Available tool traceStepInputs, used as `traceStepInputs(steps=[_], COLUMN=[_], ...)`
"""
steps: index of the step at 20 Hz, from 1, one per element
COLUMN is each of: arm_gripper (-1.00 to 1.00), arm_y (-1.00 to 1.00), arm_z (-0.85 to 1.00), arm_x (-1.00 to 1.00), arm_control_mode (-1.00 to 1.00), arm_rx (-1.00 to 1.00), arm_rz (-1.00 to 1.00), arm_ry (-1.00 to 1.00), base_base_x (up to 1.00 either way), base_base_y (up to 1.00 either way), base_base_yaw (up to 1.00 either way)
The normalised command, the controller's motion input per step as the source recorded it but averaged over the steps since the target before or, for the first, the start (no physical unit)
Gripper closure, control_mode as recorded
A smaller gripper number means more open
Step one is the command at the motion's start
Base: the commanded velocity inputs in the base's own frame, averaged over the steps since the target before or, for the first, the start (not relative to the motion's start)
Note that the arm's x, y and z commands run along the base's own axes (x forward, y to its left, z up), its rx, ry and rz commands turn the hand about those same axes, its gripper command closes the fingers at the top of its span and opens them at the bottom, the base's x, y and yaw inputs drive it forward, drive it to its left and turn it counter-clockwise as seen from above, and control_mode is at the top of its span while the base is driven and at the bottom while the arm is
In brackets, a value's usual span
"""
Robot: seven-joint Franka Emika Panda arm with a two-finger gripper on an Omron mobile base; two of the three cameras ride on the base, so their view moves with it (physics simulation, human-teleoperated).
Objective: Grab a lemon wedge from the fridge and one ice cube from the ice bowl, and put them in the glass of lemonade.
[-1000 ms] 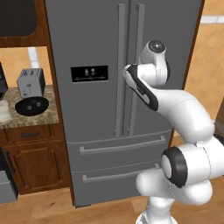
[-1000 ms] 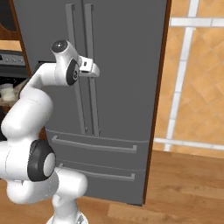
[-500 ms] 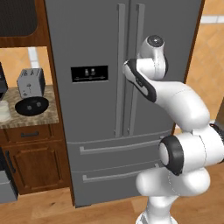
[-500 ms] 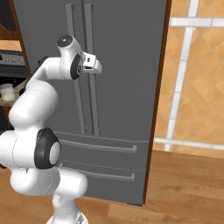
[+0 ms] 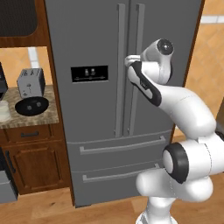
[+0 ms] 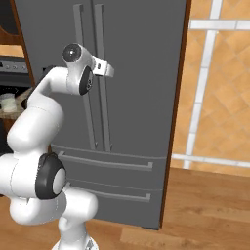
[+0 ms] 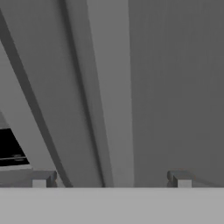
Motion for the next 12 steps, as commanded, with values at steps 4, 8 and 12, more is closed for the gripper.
traceStepInputs(steps=[4,8,12], arm_gripper=[-1.0,-1.0,-1.0], arm_y=[0.0,0.0,-0.04], arm_z=[0.22,0.01,0.0], arm_x=[0.04,0.28,0.17], arm_control_mode=[-1.0,-1.0,-1.0], arm_rx=[0.0,0.0,-0.04], arm_rz=[0.0,0.0,0.02], arm_ry=[-0.05,0.0,0.0], base_base_x=[0.0,0.0,0.0], base_base_y=[0.0,0.0,0.0], base_base_yaw=[0.0,0.0,0.0])
